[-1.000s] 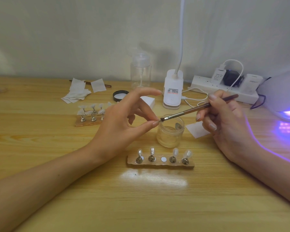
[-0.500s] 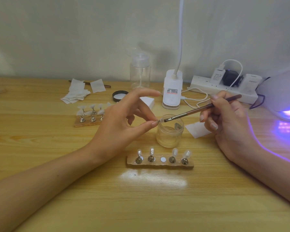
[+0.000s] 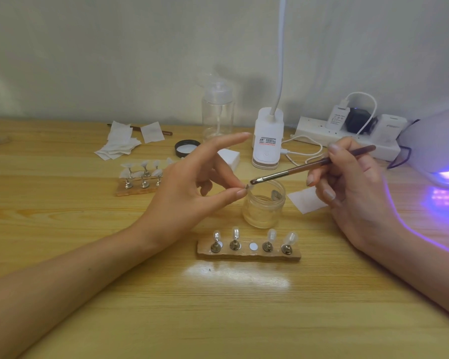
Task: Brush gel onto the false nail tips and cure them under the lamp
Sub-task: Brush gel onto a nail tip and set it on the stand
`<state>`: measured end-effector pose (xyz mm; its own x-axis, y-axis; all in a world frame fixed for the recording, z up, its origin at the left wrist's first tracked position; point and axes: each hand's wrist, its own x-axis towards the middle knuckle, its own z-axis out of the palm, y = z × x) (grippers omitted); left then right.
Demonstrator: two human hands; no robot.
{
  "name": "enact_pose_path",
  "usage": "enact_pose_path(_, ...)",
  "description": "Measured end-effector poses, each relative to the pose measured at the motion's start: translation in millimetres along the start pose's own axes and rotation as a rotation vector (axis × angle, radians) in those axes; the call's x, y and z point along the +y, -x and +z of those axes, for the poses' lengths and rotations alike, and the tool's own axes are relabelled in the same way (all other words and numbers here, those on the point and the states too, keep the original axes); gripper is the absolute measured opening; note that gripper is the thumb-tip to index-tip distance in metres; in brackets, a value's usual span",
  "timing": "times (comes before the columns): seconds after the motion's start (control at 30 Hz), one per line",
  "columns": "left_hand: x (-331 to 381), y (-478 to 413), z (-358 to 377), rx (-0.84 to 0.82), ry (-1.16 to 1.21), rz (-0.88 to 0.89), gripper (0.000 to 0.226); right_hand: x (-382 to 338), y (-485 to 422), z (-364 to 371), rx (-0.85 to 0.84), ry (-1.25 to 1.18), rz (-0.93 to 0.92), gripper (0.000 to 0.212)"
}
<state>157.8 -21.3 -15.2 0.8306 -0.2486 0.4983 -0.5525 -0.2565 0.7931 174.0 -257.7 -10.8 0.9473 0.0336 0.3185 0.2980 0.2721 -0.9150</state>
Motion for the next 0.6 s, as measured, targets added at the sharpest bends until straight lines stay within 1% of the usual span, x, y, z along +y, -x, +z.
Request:
enact_pose_path(0.07, -0.8, -0.6, -0.1, -0.005, 0.027, -0.02, 0.067, 0.5, 0.5, 0.8, -0.002, 0.037, 0.019, 0.027)
enact_pose_path(0.13, -1.0, -0.8, -0.3, -0.008, 0.053, -0.037, 0.067, 0.6, 0.0, 0.4, 0.056, 0.053, 0.049, 0.028)
enact_pose_path(0.2, -0.4, -0.7, -0.6, -0.011, 0.07, -0.047, 0.066, 0.3, -0.4, -0.4, 0.088, 0.018, 0.06, 0.029)
enact_pose_path(0.3, 0.7, -0.7, -0.9, -0.014, 0.084, -0.066, 0.065, -0.7, -0.3, 0.3, 0.021, -0.018, 0.028, 0.025)
enact_pose_path(0.37, 1.0, -0.7, -0.9, -0.012, 0.081, -0.07, 0.065, -0.9, 0.4, 1.7, -0.01, 0.003, 0.023, 0.023)
enact_pose_path(0.5, 1.2, -0.6, -1.2, -0.011, 0.084, -0.075, 0.065, 0.2, -0.1, -0.1, 0.076, 0.03, 0.048, 0.028)
enact_pose_path(0.6, 0.8, -0.7, -1.3, -0.01, 0.09, -0.081, 0.063, -0.1, -0.1, -0.2, 0.034, -0.019, 0.011, 0.032)
